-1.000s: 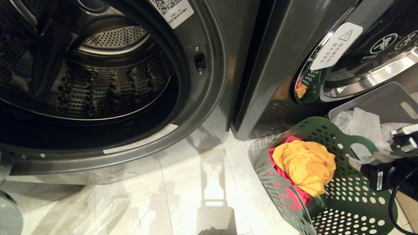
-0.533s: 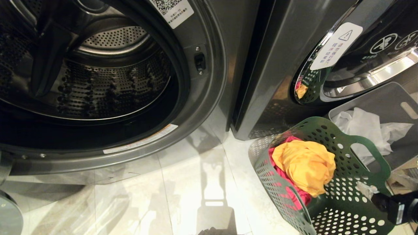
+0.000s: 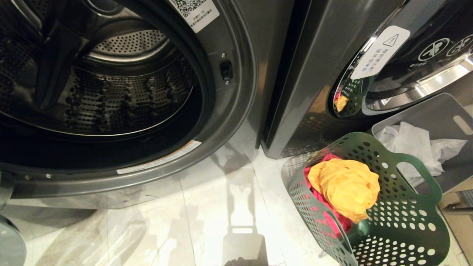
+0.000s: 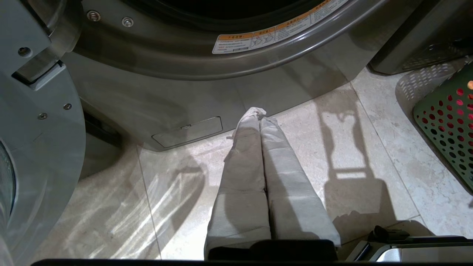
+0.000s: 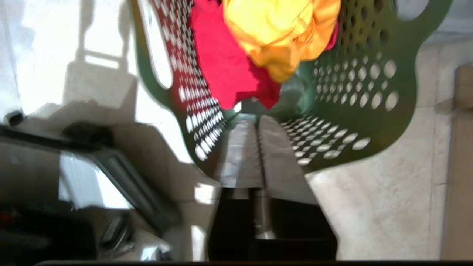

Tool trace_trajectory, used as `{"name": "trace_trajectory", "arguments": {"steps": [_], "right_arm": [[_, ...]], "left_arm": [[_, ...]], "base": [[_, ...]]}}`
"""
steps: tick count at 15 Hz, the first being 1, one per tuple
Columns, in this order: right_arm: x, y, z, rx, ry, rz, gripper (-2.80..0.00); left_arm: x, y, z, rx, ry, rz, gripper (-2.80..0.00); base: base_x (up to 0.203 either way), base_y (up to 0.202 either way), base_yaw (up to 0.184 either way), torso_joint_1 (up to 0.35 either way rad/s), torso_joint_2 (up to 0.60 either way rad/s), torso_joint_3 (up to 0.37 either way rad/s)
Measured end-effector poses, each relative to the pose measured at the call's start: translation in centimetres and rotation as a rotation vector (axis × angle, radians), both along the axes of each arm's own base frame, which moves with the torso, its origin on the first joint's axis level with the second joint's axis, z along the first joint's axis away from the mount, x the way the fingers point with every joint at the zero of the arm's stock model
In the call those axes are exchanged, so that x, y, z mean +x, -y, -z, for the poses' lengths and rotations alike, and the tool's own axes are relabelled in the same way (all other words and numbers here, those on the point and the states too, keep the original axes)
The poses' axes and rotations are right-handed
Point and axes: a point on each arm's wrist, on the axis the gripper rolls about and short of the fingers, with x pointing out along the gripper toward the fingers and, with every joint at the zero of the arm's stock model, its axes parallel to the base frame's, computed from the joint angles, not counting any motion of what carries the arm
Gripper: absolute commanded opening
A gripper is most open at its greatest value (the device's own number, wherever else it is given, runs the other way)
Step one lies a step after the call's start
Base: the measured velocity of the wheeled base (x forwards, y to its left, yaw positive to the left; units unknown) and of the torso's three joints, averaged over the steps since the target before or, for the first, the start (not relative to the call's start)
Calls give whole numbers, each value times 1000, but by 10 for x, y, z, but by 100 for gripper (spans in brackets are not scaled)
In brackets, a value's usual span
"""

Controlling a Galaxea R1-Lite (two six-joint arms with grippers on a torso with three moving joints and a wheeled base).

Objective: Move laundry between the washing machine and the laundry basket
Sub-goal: Close the washing machine door with the left hand

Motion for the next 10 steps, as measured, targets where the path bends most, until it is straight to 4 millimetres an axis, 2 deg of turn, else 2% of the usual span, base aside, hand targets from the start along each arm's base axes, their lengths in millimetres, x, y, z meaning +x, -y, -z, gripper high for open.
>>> {"name": "trace_trajectory", "arguments": {"steps": [2,5,10], "right_arm": [[-23,-1,6,3,34,-16,-280],[-47,0,14,-6,194,20,-280],[-54,1,24,-2,304,66,-280]], "left_arm": [[0,0,0,-1,0,0,-280],[0,0,0,-1,1,1,-280],[0,0,0,-2,2,0,-280]], "base": [[0,0,0,0,0,0],[0,0,0,0,0,0],[0,0,0,0,0,0]]}}
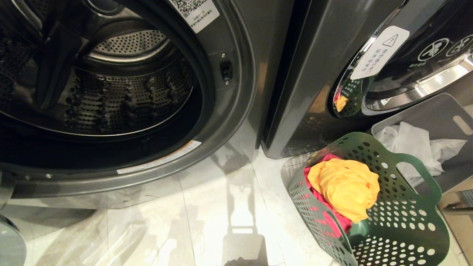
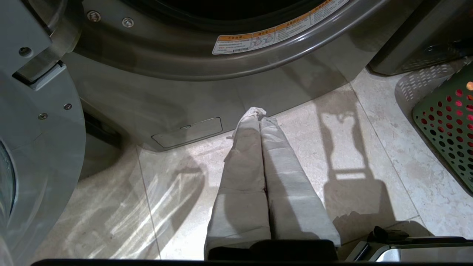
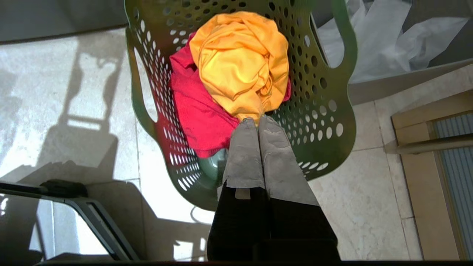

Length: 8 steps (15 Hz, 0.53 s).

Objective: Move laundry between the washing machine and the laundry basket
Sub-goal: Close the washing machine door with the left hand

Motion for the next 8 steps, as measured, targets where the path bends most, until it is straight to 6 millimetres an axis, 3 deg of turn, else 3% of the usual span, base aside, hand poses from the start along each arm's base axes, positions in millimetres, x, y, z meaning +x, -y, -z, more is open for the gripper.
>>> {"name": "trace_trajectory", "arguments": {"steps": [4,8], "right_arm": [[-1,0,1,-3,13,-3,-280],[-1,0,2,-1,12,-2,-280]], "left_arm": [[0,0,0,7,-2,1,-280],[0,0,0,-1,-2,0,-280]], "base": [[0,0,0,1,-1,10],[0,0,0,1,5,170]]}}
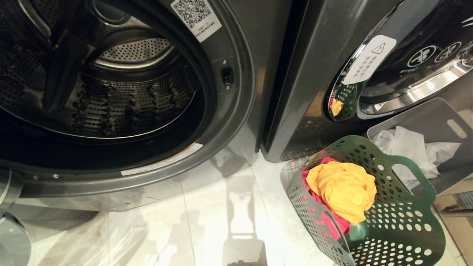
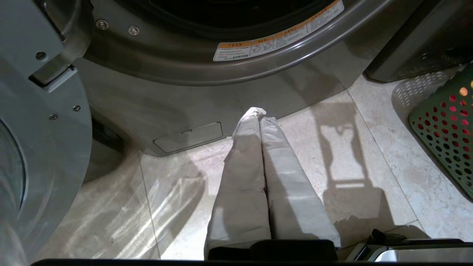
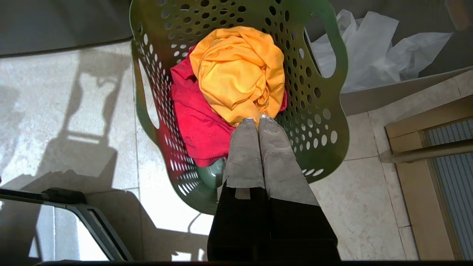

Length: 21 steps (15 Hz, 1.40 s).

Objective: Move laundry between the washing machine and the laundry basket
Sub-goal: Close the washing machine door with the left hand

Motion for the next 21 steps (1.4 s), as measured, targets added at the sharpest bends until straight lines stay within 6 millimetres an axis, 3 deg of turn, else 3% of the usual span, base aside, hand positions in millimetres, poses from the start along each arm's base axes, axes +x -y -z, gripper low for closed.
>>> {"name": "trace_trajectory", "arguments": {"steps": [21], "right_arm": [[0,0,0,2,-3,2,-280]], "left_arm": [[0,0,0,-3,1,-4,-280]], "base": [[0,0,0,1,1,203]]}}
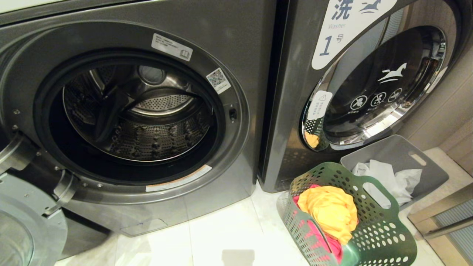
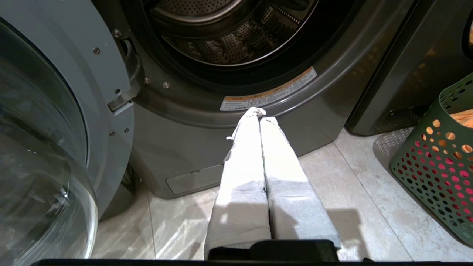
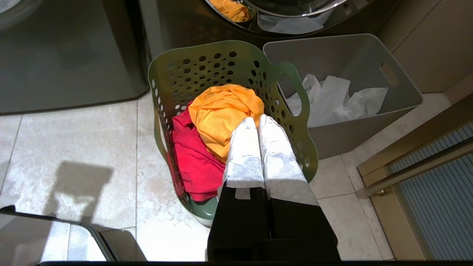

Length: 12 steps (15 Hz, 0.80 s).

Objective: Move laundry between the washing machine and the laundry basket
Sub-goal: Close the washing machine door with the left hand

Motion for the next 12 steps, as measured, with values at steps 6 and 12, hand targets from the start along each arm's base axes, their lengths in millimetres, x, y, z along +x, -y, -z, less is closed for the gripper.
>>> {"name": "trace_trajectory", "arguments": {"steps": [6,12], "right_arm": [[0,0,0,0,0,0,-280],[0,0,0,1,0,0,-280]], "left_arm": [[0,0,0,-1,0,0,-280],[0,0,0,-1,2,-1,-280]], "base": [[0,-7,117,3,0,203],[0,-2,37,2,2,202]]}}
